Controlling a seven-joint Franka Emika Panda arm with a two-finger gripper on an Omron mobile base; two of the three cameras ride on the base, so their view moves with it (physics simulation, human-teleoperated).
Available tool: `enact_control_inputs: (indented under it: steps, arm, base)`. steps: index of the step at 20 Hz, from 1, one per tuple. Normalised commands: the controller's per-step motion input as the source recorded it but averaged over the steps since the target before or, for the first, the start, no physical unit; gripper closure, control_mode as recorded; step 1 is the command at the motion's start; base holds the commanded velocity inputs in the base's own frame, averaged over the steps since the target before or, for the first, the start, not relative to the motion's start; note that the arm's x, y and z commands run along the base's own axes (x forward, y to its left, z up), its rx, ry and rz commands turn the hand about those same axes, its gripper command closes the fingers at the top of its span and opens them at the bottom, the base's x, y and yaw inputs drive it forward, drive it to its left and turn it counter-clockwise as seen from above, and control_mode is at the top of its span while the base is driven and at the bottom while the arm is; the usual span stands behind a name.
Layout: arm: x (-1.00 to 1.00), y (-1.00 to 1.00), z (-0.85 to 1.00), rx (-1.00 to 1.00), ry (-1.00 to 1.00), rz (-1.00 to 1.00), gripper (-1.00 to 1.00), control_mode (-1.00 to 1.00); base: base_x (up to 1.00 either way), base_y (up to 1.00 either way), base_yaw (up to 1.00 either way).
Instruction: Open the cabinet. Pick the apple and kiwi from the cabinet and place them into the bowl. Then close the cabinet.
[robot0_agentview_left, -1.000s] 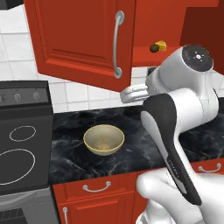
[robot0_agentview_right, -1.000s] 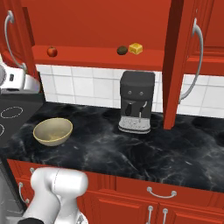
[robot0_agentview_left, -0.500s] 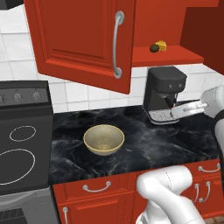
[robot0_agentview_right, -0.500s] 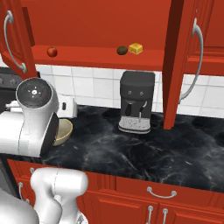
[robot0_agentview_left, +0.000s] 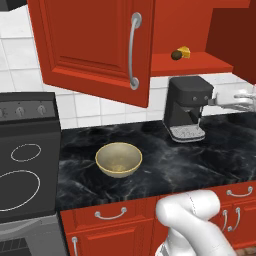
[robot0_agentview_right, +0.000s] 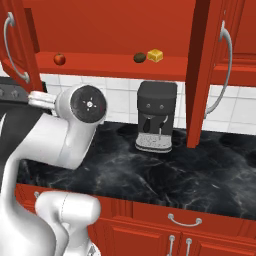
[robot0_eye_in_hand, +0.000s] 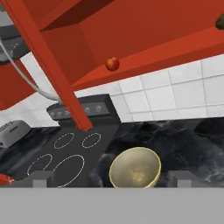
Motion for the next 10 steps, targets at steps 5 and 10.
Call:
enact_control_inputs:
  steps: [5, 10]
  arm:
    - [0.67, 0.22, 0.48, 0.05, 0.0, 0.0, -1.0, -1.0]
    - [0.77, 0.11, 0.07, 0.05, 0.07, 0.0, -1.0, -1.0]
  base:
    - [0.0, 0.0, 0.0]
    - [0.0, 0.0, 0.0]
